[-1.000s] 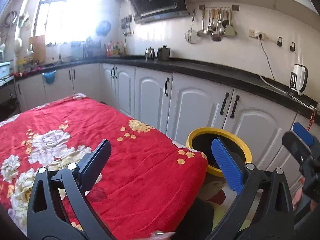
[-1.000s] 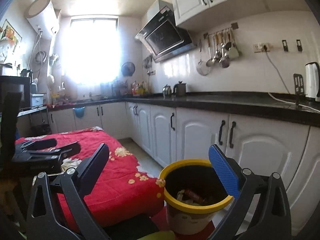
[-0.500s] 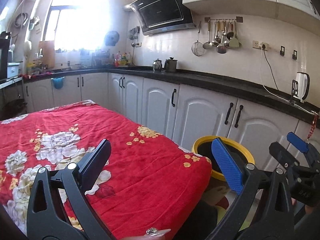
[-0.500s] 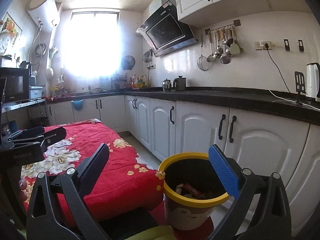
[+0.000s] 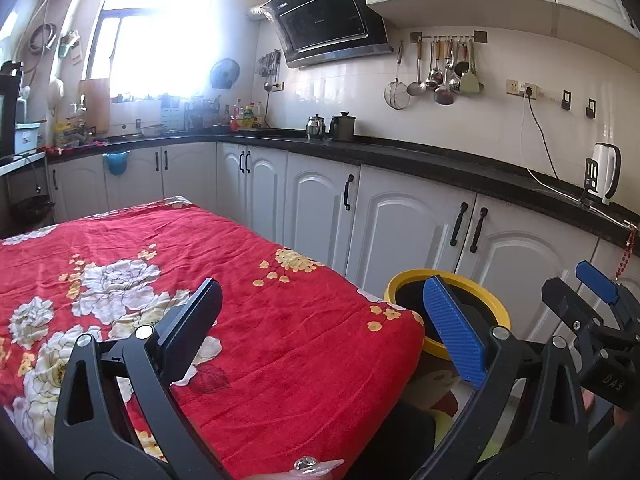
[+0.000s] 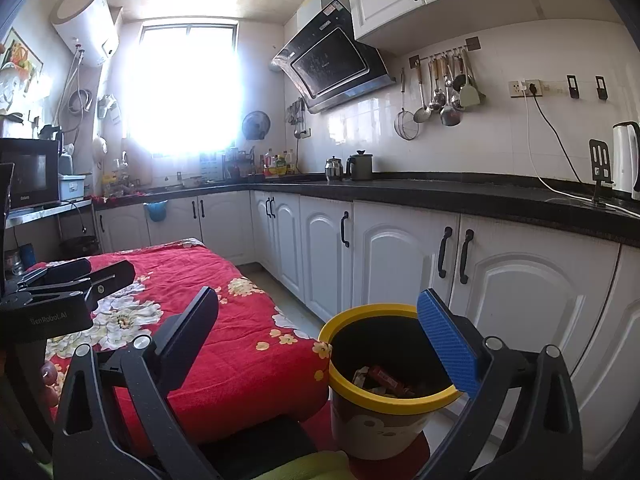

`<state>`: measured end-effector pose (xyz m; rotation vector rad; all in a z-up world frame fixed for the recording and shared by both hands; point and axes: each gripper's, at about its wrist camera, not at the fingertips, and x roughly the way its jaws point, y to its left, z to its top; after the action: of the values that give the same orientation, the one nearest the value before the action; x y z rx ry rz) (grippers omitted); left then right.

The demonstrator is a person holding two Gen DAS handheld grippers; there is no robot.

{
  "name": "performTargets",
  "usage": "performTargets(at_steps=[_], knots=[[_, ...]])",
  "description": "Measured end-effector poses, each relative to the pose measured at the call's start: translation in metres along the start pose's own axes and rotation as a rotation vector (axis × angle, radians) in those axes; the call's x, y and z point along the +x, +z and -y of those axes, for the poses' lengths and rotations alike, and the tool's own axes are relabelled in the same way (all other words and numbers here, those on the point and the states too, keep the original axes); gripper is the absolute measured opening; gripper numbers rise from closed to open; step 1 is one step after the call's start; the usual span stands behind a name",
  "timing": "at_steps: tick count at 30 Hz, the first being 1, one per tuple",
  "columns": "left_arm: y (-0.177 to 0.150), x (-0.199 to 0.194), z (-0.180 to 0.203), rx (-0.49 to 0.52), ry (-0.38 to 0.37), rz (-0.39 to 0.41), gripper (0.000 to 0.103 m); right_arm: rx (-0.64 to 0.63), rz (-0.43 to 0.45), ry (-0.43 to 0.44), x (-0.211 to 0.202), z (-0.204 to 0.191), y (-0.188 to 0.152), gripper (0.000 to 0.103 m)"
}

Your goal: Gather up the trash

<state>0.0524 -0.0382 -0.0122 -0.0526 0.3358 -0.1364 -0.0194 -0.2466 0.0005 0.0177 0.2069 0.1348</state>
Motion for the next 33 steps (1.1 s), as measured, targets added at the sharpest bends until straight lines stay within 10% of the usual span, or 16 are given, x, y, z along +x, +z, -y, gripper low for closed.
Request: performTargets(at_steps=[33], knots=[[0.0001,0.001,-0.006,-0.001,0.009,0.008,0.092,0.008,0.002,-0.001,-0.0014,-0.0013,-0.0005,0.097]])
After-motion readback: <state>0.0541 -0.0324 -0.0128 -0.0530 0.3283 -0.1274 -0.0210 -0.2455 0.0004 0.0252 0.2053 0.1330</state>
